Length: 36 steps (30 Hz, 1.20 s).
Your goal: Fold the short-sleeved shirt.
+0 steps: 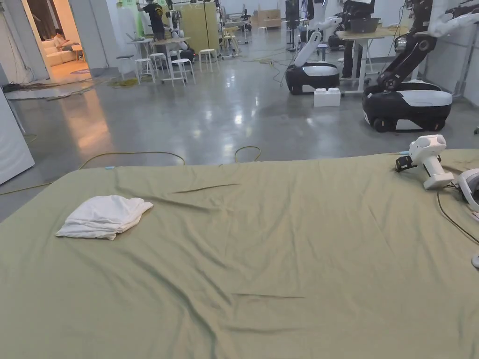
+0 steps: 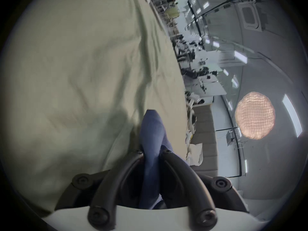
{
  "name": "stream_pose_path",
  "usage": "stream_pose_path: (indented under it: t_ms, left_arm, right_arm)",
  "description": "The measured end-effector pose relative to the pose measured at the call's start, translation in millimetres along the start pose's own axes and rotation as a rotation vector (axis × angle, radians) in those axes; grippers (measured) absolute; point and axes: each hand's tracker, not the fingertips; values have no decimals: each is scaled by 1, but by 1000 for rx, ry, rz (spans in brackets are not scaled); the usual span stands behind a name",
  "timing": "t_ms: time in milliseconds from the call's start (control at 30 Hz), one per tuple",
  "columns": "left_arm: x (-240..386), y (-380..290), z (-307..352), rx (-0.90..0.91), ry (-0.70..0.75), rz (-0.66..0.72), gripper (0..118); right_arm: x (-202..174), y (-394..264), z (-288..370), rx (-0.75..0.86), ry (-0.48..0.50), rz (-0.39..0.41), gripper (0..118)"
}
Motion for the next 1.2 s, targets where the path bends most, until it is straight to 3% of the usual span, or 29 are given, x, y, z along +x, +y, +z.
stream_pose_path:
  t_ms: [67,200,300,500,700,733,767,800,833,867,1000,1067,1100,1133,1200]
  left_arm:
    - [12,10,23,13,-17,-4,14]
    - [63,31,80,125,103,-210,14]
    - [104,24,84,123,152,-311,14]
    - [154,-45,-3,-9,85,-403,14]
    - [164,-106,-104,-203,190,-548,15]
    - [163,-111,-114,-242,200,-562,18]
    - [162,-118,-123,-271,214,-578,29]
    - [159,-122,-130,-293,224,-586,59]
    - [159,-123,-135,-335,229,-593,79]
    - [160,-124,-136,-352,221,-588,84]
    - [168,-115,-97,-200,110,-566,84]
    - [160,-116,-82,-142,144,-513,82]
    - [150,-116,-88,-207,132,-494,78]
    - [141,-120,-97,-249,140,-471,62]
    - [127,-136,-123,-300,207,-476,1]
  right_arm:
    - [1,0,-1,-2,7,2,0]
    - [8,-3,-6,1,36,-20,0]
    - [11,-7,-15,-4,72,-49,0]
    - [9,-11,-8,-5,95,-88,0]
    - [25,-19,17,35,49,-137,0]
    - [29,-21,19,36,40,-149,0]
    - [34,-23,22,38,29,-162,0]
    - [39,-25,23,39,19,-179,0]
    - [43,-27,24,38,12,-191,0]
    - [48,-29,25,35,3,-208,0]
    - [60,-34,30,41,-14,-235,0]
    - [64,-35,28,33,-13,-259,0]
    - [65,-35,27,27,-15,-264,0]
    - [66,-35,26,23,-19,-265,0]
    - [65,-35,24,12,-24,-261,0]
